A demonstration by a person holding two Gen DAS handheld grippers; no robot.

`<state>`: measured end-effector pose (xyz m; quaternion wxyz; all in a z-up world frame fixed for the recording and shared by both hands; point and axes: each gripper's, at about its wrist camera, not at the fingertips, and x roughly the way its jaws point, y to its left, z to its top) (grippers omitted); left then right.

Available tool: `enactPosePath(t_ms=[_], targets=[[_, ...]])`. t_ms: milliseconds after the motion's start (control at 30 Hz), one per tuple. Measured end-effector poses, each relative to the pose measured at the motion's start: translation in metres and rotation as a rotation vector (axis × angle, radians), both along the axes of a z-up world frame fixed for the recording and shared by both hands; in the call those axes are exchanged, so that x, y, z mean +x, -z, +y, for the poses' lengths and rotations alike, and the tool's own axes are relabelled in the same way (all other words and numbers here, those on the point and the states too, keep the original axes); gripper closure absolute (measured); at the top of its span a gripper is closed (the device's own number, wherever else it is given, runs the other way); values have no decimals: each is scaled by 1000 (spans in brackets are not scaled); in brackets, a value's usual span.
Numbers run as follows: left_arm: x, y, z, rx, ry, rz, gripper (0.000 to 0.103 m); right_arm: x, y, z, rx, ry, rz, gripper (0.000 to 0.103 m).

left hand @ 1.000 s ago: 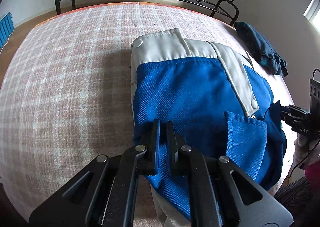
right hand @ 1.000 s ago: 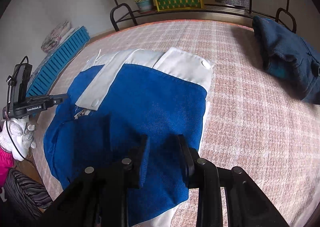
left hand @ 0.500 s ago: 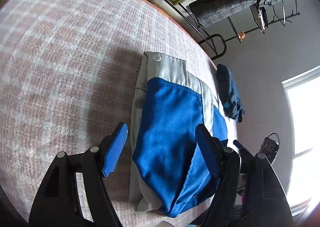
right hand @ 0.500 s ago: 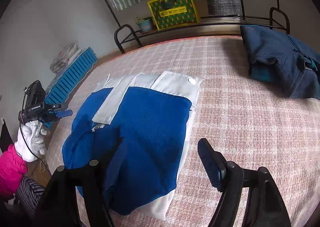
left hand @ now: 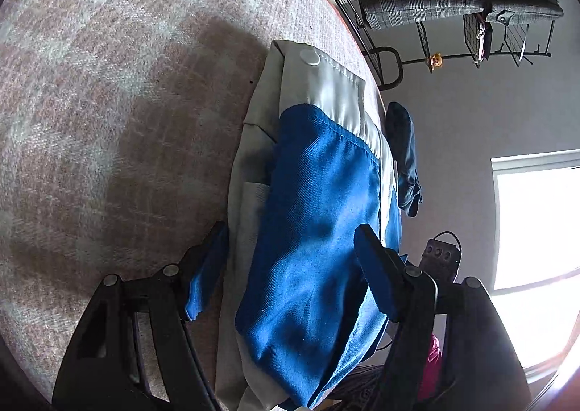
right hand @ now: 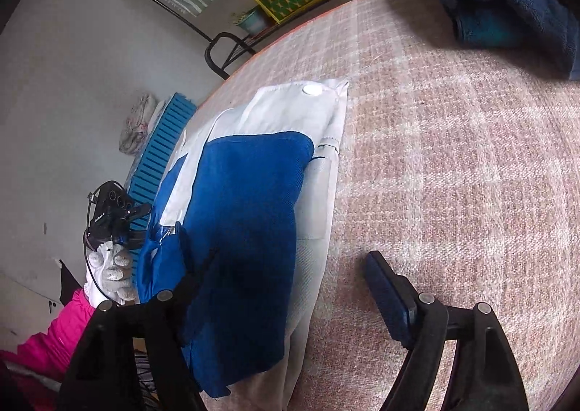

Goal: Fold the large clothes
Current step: 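Grasp the folded jacket bundle with both grippers and lift it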

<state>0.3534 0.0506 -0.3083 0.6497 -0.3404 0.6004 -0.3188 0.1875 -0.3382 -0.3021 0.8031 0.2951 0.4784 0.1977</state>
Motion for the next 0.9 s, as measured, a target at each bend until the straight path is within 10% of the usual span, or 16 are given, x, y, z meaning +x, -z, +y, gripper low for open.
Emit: enactPosePath(t_ms=[367, 900], targets=[[7, 1, -25, 64, 24, -38, 44, 25, 14, 23, 132, -7, -4, 40], [-59, -77, -83, 487, 126, -458, 76, 1, -57, 85, -384, -67, -118, 73]])
